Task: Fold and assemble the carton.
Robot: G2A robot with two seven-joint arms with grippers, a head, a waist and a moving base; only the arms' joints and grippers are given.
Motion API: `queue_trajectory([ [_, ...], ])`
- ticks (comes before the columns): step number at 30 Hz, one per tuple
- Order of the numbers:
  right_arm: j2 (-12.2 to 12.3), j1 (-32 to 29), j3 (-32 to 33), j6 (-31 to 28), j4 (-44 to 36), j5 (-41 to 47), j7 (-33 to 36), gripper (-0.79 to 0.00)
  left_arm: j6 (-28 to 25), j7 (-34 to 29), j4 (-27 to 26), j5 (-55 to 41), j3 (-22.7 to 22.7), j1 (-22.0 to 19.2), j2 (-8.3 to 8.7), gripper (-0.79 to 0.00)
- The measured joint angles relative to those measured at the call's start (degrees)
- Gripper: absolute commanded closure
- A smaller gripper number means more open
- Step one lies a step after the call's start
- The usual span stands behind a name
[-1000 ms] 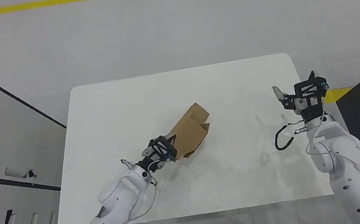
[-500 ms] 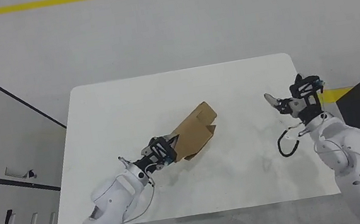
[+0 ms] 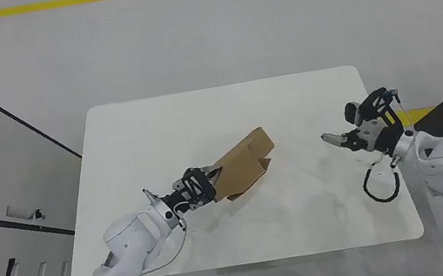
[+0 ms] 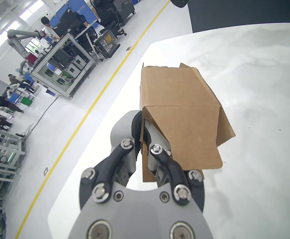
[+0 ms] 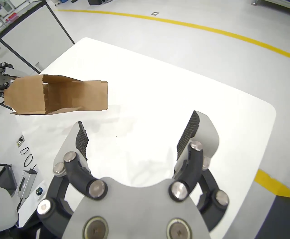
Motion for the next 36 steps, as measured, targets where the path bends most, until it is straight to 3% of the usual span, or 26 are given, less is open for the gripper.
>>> queue_trajectory([
  [3, 0.4, 0.5, -2.1, -3.7, 2.4, 7.1, 4.0, -0.785, -0.9, 0.5, -0.7, 2.0, 0.7, -0.2, 0.18, 0.0],
  [7, 1.9, 3.8, -4.1, -6.1, 5.7, 26.6, 19.6, -0.785, -5.2, 1.6, -1.1, 0.7, 0.3, -1.0, 0.56, 0.0],
  [9, 3.0, 6.2, -5.0, -2.0, 6.3, 36.9, 27.4, -0.785, -7.0, 1.7, -1.5, -0.1, 0.3, -1.3, 0.69, 0.0],
  [14, 5.9, 10.0, -7.8, 8.4, 6.7, 52.8, 37.9, -0.785, -9.6, 0.9, -2.2, -1.8, 0.6, -2.0, 0.9, 0.0],
  [22, 6.1, 10.1, -8.5, 9.5, 6.7, 55.2, 38.8, -0.785, -9.3, 0.4, -2.5, -1.5, 0.9, -2.1, 0.92, 0.0],
  [30, 6.2, 16.6, -16.3, 19.6, 14.3, 75.5, 49.2, -0.785, -11.7, 0.1, -3.3, -4.5, 1.9, -3.3, 1.11, 0.0],
  [36, 6.2, 18.2, -17.9, 21.6, 16.0, 78.5, 51.1, -0.785, -11.8, -0.3, -3.4, -5.4, 2.1, -3.8, 1.19, 0.0],
])
